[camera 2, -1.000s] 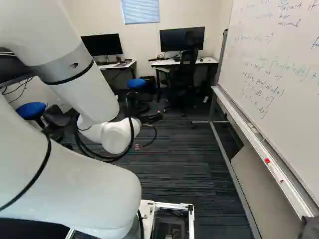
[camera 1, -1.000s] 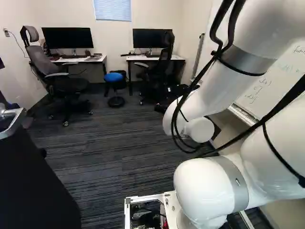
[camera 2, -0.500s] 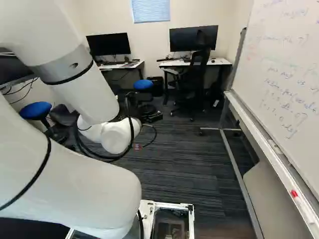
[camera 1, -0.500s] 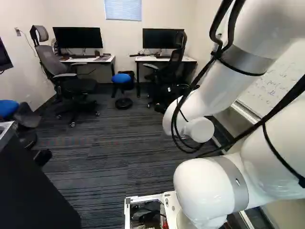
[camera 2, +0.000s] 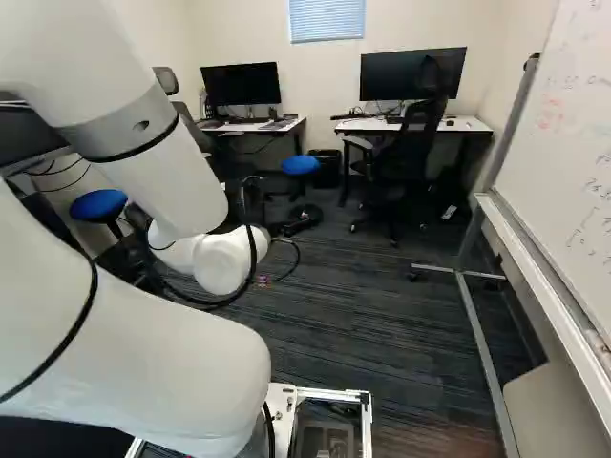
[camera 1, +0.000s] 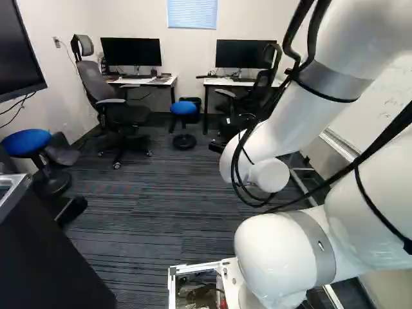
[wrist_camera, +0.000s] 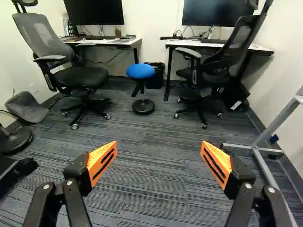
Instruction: Open the door and move inside
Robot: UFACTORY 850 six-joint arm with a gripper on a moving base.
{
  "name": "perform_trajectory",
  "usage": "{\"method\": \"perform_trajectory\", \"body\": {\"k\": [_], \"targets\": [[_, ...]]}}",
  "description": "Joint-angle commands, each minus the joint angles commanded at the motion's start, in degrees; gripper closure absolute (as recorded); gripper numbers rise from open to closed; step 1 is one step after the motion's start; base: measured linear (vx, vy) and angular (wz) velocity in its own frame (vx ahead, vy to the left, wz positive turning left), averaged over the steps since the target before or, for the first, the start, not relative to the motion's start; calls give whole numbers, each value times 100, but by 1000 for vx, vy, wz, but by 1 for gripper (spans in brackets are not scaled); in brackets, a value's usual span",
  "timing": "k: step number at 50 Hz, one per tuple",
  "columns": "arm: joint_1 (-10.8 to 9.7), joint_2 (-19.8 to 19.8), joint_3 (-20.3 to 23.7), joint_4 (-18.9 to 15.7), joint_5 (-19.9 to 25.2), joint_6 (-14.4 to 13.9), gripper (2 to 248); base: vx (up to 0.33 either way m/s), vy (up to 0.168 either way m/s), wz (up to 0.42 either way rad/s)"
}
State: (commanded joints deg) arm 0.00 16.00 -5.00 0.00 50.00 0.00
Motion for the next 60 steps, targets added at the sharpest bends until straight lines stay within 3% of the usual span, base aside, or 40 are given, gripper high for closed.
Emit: {"method": "perform_trajectory", "body": {"k": [28, 60], "targets": [[0, 0, 0, 0, 0, 0, 3, 200, 57, 244], [0, 0, 0, 0, 0, 0, 3, 145, 7, 16]]}}
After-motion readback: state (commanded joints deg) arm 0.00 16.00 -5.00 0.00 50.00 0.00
